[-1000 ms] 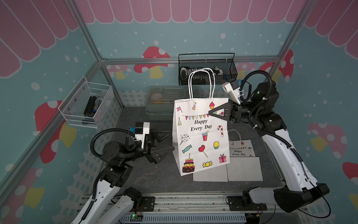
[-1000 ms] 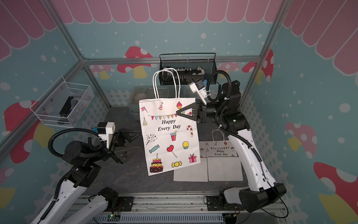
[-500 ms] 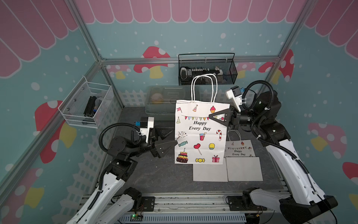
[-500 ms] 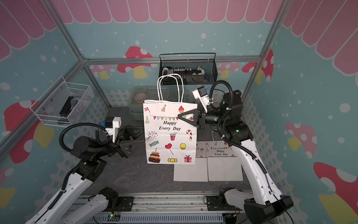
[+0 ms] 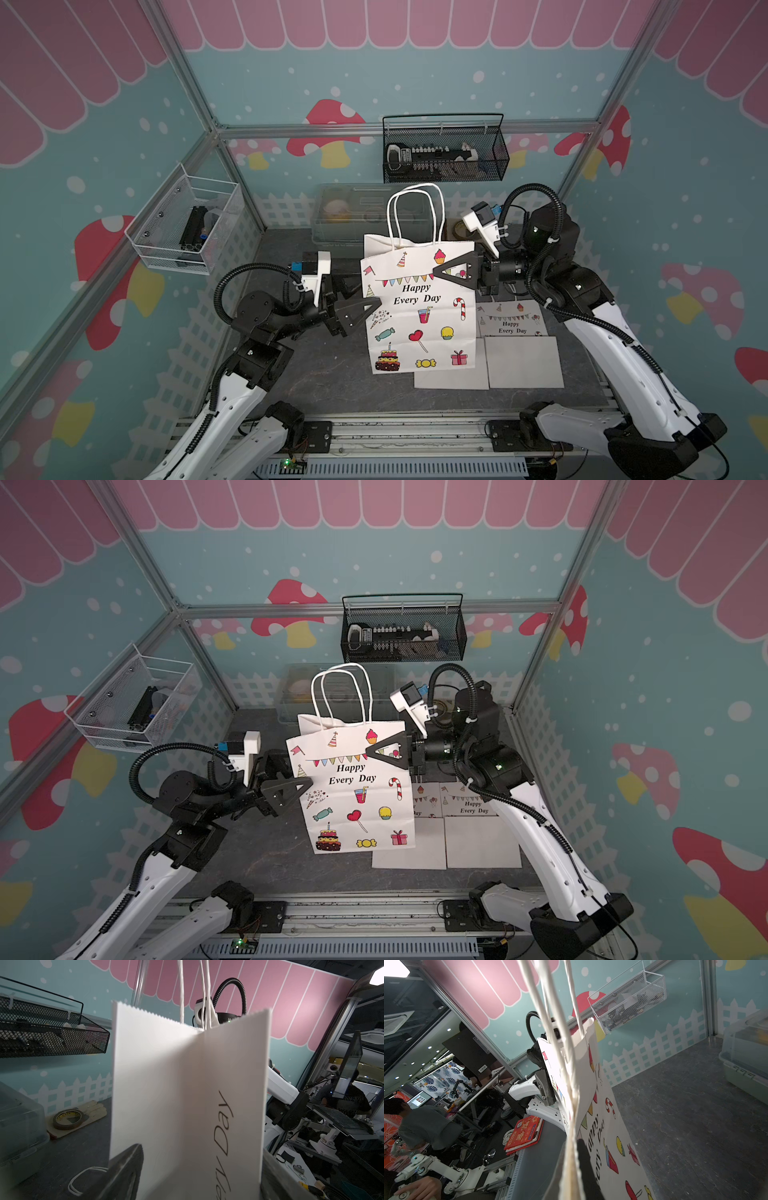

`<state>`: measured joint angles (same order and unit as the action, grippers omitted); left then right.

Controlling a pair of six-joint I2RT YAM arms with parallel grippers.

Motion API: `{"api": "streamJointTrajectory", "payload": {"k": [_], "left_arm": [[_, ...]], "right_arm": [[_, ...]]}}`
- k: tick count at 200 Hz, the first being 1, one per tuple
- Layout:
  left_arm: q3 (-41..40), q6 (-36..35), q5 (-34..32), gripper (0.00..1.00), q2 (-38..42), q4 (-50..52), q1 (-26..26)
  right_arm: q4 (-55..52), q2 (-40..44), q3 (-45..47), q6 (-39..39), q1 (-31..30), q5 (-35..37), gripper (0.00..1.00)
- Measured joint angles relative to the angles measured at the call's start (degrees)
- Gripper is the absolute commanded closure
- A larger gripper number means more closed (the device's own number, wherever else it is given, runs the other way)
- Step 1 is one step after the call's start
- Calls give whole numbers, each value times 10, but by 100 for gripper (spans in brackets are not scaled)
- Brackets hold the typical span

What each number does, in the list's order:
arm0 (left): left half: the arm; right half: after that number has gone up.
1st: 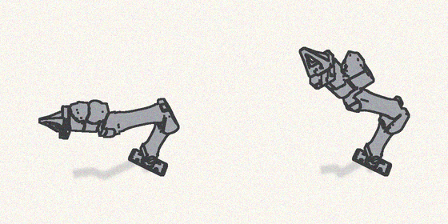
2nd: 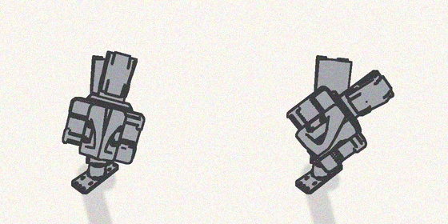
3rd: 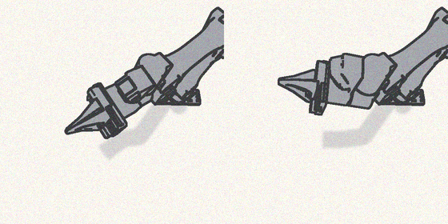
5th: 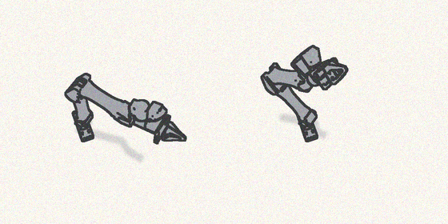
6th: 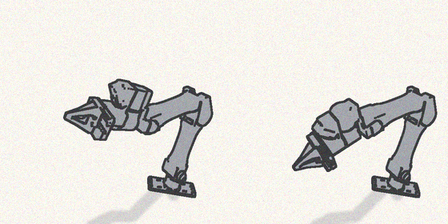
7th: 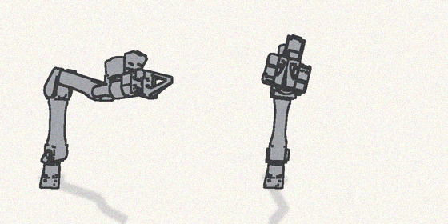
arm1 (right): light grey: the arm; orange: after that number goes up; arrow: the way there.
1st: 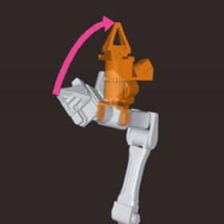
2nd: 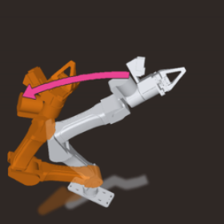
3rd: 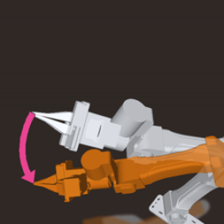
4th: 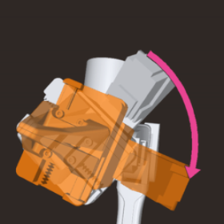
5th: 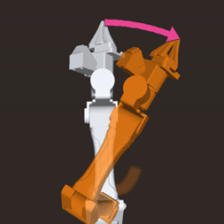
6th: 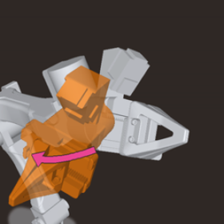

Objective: Put away the paper bag
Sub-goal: Press the paper bag.

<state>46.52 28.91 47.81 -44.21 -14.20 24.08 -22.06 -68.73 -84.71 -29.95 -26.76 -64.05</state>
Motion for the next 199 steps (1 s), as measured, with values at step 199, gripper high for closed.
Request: {"api": "streamJointTrajectory", "payload": {"k": [199], "left_arm": [[-15, -6, 13, 37, 9, -23, 12]], "right_arm": [[-45, 36, 31, 30, -11, 11, 96]]}}
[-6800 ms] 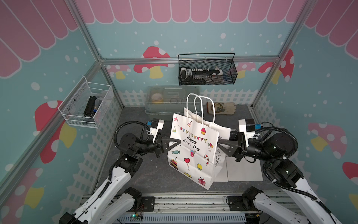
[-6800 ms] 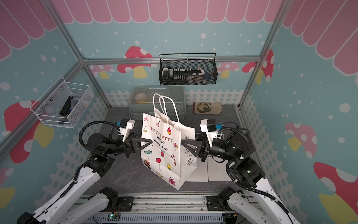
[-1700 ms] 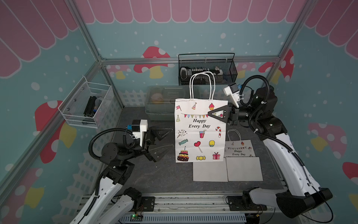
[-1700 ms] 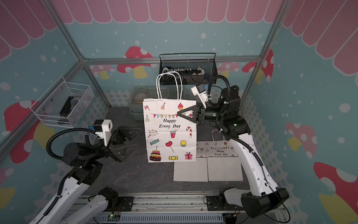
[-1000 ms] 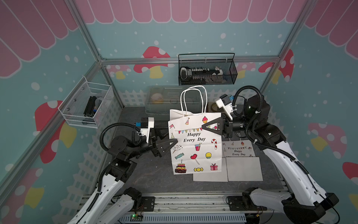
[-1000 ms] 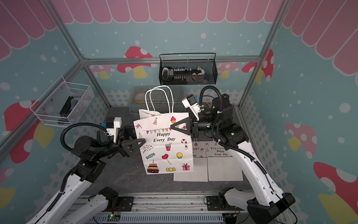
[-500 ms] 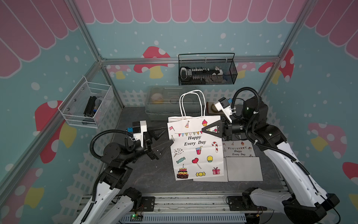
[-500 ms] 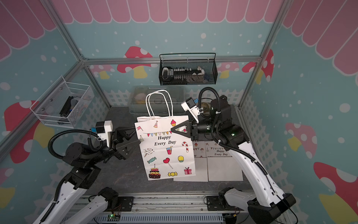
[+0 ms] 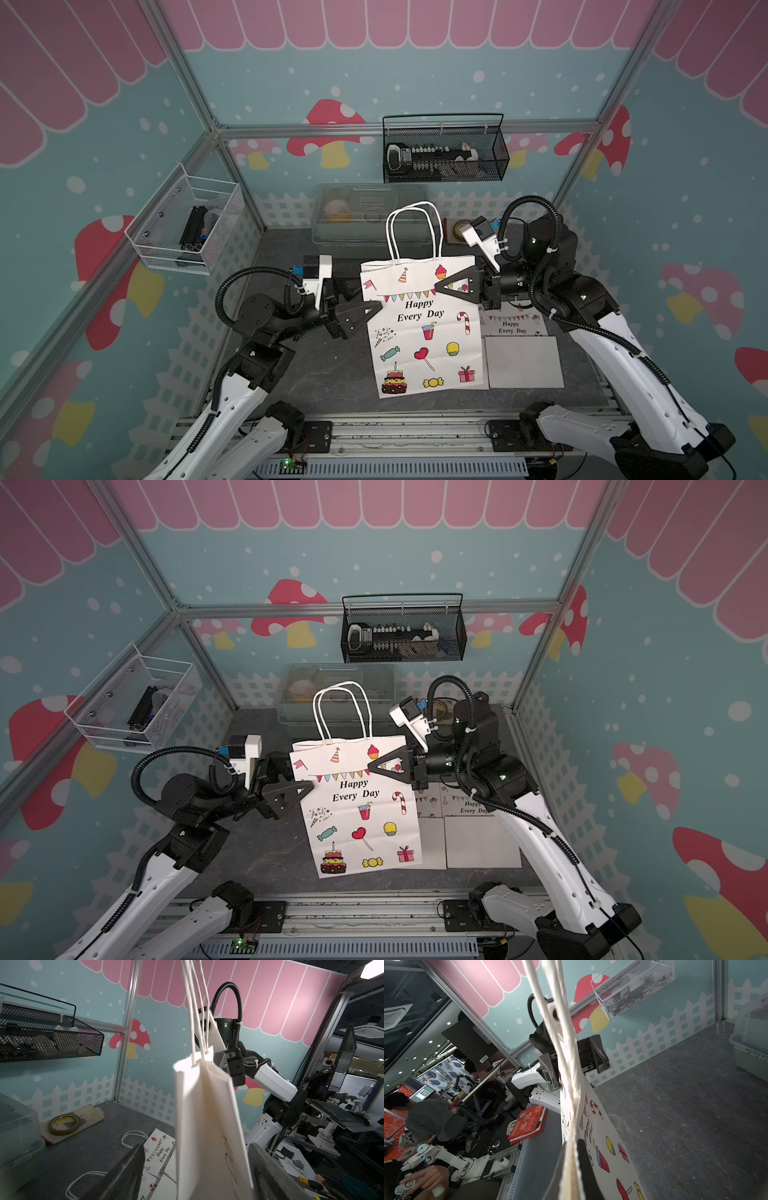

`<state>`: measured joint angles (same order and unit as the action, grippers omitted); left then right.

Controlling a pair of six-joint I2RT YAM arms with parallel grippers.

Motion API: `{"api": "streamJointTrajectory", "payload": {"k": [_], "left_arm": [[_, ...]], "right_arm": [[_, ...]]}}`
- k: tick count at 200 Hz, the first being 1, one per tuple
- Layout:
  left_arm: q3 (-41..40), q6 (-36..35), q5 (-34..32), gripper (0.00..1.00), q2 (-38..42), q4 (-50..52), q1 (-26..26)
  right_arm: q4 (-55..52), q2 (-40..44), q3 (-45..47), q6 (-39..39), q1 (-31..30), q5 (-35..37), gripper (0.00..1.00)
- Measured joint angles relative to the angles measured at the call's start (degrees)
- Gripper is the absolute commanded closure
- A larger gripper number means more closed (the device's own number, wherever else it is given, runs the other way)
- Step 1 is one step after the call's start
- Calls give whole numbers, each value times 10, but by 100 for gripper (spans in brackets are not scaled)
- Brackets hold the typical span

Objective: Put away the paper bag
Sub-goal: Press the paper bag.

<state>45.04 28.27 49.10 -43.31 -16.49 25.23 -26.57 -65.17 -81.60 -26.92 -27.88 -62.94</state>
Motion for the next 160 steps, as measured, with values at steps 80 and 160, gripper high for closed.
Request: {"api": "streamJointTrajectory", "payload": {"k": [80, 160], "left_arm": [[0, -13, 8, 86, -7, 12, 2], [0, -26, -24, 100, -14, 40, 0]], "right_arm": [[0, 0, 2, 2, -19, 53, 89], [0, 39, 10, 21, -26, 114, 46]]}}
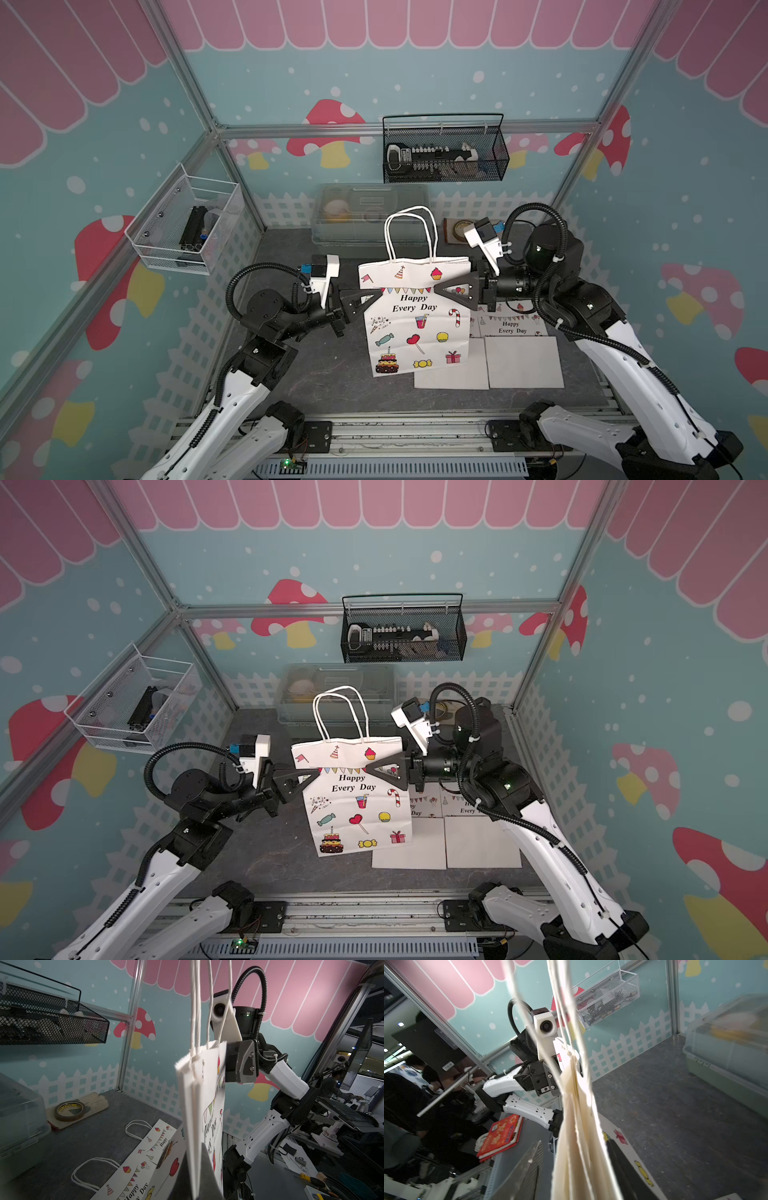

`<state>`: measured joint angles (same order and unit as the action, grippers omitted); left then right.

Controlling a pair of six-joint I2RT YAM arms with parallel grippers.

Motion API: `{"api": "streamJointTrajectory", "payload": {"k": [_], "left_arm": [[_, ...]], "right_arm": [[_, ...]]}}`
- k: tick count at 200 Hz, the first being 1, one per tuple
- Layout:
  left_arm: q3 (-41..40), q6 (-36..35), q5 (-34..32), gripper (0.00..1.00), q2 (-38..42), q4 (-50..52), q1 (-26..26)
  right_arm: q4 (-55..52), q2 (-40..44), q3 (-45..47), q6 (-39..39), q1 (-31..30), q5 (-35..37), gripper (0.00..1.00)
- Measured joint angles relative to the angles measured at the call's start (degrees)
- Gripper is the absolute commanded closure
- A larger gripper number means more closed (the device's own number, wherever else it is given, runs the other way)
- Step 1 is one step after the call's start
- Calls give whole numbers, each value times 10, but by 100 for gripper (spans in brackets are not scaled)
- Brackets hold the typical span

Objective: Put away the paper bag
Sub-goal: Press the paper bag.

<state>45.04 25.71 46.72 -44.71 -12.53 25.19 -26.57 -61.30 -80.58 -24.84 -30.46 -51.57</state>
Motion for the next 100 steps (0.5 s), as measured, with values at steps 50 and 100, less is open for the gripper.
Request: {"api": "streamJointTrajectory", "payload": {"k": [50, 100], "left_arm": [[0, 6, -9, 100, -5, 1, -9], [0, 11, -8, 97, -21, -1, -11]], "right_arm": [[8, 32, 12, 1, 0, 37, 67], [21, 32, 40, 0, 0, 68, 94]]}}
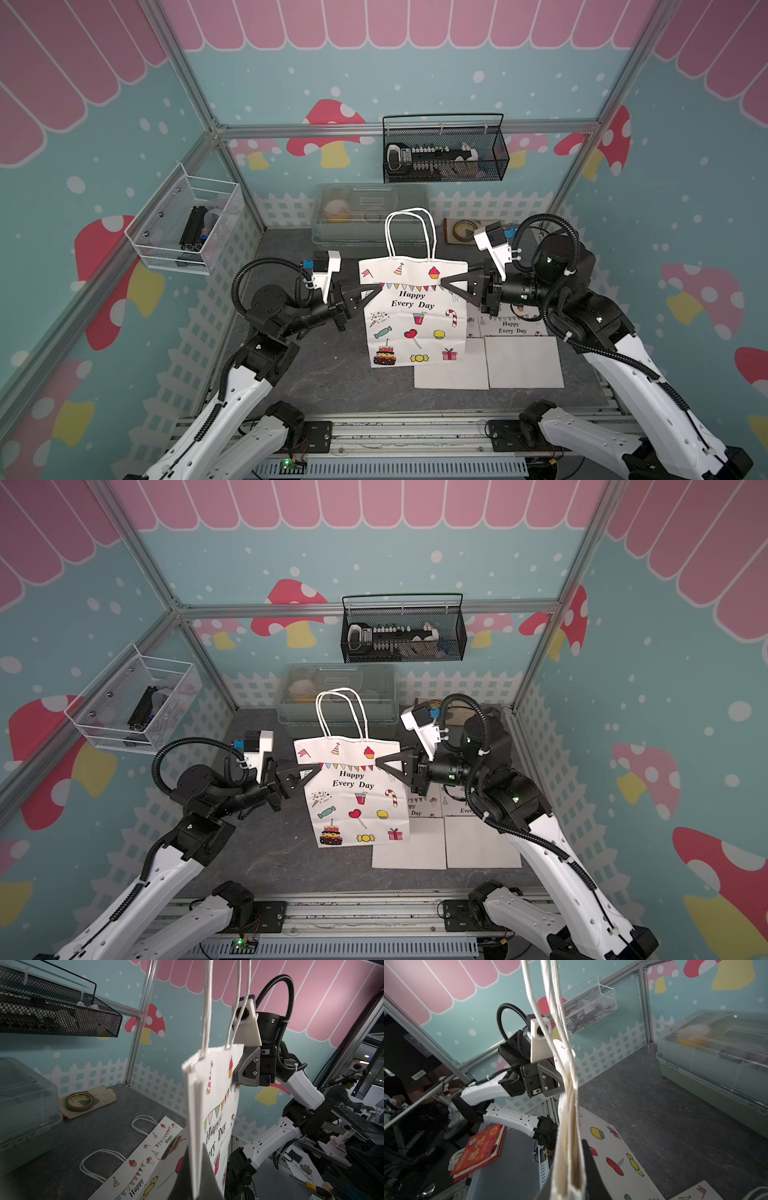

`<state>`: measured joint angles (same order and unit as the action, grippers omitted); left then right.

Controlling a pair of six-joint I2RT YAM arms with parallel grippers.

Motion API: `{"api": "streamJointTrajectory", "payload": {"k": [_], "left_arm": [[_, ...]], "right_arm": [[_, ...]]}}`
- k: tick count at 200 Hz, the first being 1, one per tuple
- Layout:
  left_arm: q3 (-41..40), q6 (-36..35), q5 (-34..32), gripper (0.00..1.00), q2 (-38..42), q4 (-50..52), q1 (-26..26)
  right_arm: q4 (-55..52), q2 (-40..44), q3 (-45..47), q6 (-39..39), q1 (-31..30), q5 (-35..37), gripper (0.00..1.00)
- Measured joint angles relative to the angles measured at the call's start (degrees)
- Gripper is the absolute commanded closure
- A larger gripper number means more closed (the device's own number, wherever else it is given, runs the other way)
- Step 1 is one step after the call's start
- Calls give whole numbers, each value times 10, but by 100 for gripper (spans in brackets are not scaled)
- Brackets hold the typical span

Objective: Put away the paper bag
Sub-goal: Press the paper bag.

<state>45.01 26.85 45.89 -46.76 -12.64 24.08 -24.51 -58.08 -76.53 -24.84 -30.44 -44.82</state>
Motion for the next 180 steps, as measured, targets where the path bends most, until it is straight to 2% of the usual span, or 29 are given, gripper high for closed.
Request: {"api": "streamJointTrajectory", "payload": {"k": [25, 47, 59, 73, 90, 122, 180], "left_arm": [[0, 9, 0, 77, -11, -5, 0], [0, 17, -1, 63, -19, -8, -1], [0, 21, -1, 49, -22, -9, -1], [0, 23, -1, 27, -22, -6, -1], [0, 19, -3, 15, -21, -2, -1], [0, 17, -2, 13, -20, 11, -1], [0, 16, 12, 15, -19, 17, 0]], "right_arm": [[4, 1, 2, 2, 0, 7, 100], [6, 2, 6, 2, 0, 10, 100], [7, 3, 10, 2, 0, 14, 100], [9, 6, 17, 2, 0, 17, 100], [9, 10, 23, 3, 0, 21, 100], [8, 17, 21, 6, 0, 22, 100], [-1, 10, 4, 8, 9, -7, 100]]}}
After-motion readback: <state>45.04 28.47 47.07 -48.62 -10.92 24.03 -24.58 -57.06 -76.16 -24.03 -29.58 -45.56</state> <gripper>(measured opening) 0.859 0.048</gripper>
